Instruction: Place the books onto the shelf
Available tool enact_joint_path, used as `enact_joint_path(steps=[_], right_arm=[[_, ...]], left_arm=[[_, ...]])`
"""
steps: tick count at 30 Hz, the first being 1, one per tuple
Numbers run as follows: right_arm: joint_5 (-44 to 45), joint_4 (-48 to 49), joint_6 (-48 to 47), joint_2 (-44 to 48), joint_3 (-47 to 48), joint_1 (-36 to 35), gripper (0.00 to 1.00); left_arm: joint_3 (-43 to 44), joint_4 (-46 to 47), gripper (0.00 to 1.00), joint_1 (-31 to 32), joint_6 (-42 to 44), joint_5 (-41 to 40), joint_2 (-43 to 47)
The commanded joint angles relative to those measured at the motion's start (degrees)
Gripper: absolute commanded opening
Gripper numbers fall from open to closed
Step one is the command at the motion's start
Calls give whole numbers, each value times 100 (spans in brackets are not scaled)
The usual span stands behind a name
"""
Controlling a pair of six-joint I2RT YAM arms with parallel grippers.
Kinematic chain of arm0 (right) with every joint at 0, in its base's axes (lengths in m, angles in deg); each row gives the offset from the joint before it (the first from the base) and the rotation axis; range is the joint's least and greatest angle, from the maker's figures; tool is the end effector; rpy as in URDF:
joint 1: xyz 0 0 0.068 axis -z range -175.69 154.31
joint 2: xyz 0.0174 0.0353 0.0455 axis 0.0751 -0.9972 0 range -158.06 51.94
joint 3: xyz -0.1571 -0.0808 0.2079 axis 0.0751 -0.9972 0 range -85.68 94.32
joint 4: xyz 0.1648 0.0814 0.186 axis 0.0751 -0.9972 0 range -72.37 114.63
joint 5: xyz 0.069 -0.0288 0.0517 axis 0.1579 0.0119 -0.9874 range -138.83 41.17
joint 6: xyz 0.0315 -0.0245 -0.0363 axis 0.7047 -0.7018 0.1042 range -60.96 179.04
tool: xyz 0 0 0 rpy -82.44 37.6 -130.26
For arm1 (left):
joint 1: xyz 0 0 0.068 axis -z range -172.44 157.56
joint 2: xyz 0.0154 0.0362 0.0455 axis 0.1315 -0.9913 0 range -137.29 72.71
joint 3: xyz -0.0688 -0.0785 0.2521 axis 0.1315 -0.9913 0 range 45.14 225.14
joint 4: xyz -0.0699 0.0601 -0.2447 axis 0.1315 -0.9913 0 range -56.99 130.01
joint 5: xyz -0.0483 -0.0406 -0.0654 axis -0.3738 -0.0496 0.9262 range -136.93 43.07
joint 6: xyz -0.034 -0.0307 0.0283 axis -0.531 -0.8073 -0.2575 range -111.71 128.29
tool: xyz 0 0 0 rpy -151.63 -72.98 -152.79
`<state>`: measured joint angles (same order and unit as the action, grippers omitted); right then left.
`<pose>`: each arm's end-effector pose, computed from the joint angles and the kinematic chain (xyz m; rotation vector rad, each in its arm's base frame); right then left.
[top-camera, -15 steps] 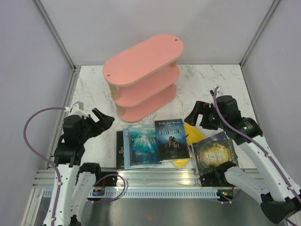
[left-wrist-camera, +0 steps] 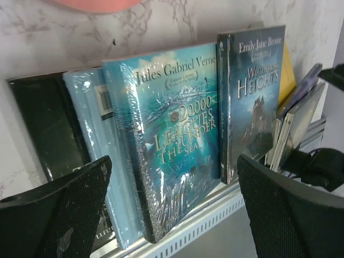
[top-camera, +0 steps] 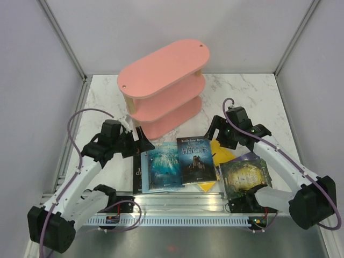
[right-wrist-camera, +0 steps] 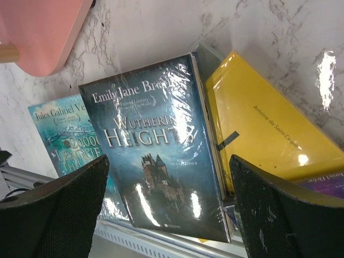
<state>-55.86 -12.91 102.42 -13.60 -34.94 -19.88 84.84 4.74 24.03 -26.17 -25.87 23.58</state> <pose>0.2078 0.0981 0.2627 0.3785 2.5645 0.6236 0.1642 -0.0619 0.2569 -0.1949 2.4454 -0.8493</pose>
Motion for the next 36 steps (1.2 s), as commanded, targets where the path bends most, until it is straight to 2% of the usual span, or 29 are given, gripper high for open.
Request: enact_joint_path(steps=[1, 6, 11, 17, 28, 36], right_arm=[[70, 581, 242, -257, 67, -34, 96], [26, 730, 14, -941, 102, -34, 95], [35, 853, -84, -1154, -20, -34, 94], [-176, 1020, -224, -1225, -257, -34, 89], [-668, 1662, 127, -970, -1180, -34, 67], [-642, 1706, 417, -548, -1505, -34, 65]], left_arm=[[240, 528, 100, 435, 71, 56, -334], [143, 1442, 100, 1147, -351, 188, -1098], [152, 2425, 100, 1823, -710, 232, -2074], [117, 3384, 100, 2149, -1141, 425, -3092], [-76, 3316, 100, 2361, -1248, 57, -3850], [-120, 2288, 98, 2458, -1397, -497, -3859]])
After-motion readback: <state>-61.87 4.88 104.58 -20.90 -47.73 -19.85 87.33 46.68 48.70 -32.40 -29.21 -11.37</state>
